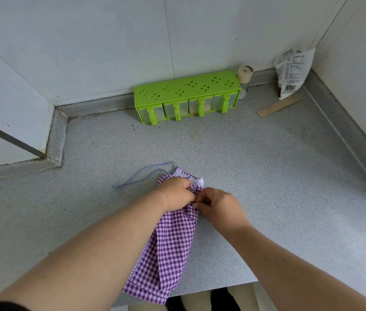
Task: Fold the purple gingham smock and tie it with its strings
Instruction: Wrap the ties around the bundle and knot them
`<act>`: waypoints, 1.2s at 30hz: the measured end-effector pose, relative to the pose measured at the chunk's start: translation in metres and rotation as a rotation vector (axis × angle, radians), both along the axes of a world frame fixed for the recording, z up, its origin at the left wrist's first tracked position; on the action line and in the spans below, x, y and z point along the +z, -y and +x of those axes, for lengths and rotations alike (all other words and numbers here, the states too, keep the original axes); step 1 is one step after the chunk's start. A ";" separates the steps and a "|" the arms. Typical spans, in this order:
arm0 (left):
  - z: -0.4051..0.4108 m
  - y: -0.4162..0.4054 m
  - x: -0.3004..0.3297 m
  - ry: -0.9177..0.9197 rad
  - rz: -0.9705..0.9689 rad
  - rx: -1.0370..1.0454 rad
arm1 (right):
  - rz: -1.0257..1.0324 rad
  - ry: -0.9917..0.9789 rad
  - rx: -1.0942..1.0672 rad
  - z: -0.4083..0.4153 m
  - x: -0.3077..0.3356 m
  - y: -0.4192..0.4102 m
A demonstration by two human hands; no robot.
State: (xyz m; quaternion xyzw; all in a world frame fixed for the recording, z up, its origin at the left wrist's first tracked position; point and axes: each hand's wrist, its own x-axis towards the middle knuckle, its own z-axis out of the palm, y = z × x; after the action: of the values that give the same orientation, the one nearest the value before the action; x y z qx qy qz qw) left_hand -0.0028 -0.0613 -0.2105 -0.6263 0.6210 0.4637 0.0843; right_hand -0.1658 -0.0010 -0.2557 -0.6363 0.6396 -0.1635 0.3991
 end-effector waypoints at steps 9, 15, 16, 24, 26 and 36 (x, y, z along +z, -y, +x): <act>0.005 0.001 -0.005 -0.048 -0.019 0.045 | -0.278 -0.130 0.300 -0.016 -0.007 -0.014; 0.010 -0.005 -0.007 -0.080 -0.086 0.020 | -0.144 -0.160 0.412 -0.019 0.005 -0.013; 0.011 -0.006 -0.006 -0.072 -0.108 0.006 | -0.104 -0.171 0.434 -0.018 0.006 -0.012; 0.016 -0.019 0.004 -0.059 -0.259 -0.018 | 0.053 -0.174 0.590 -0.023 0.020 -0.009; 0.015 -0.022 0.005 -0.080 -0.247 -0.030 | 0.075 -0.130 0.533 -0.020 0.021 -0.010; 0.017 -0.027 0.003 -0.103 -0.278 -0.015 | 0.112 -0.182 0.173 0.011 0.009 -0.011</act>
State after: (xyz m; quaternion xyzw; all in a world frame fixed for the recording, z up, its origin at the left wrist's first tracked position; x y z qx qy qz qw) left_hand 0.0146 -0.0345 -0.2078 -0.6027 0.6875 0.4039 -0.0316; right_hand -0.1552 0.0096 -0.2464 -0.6781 0.6239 -0.0340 0.3870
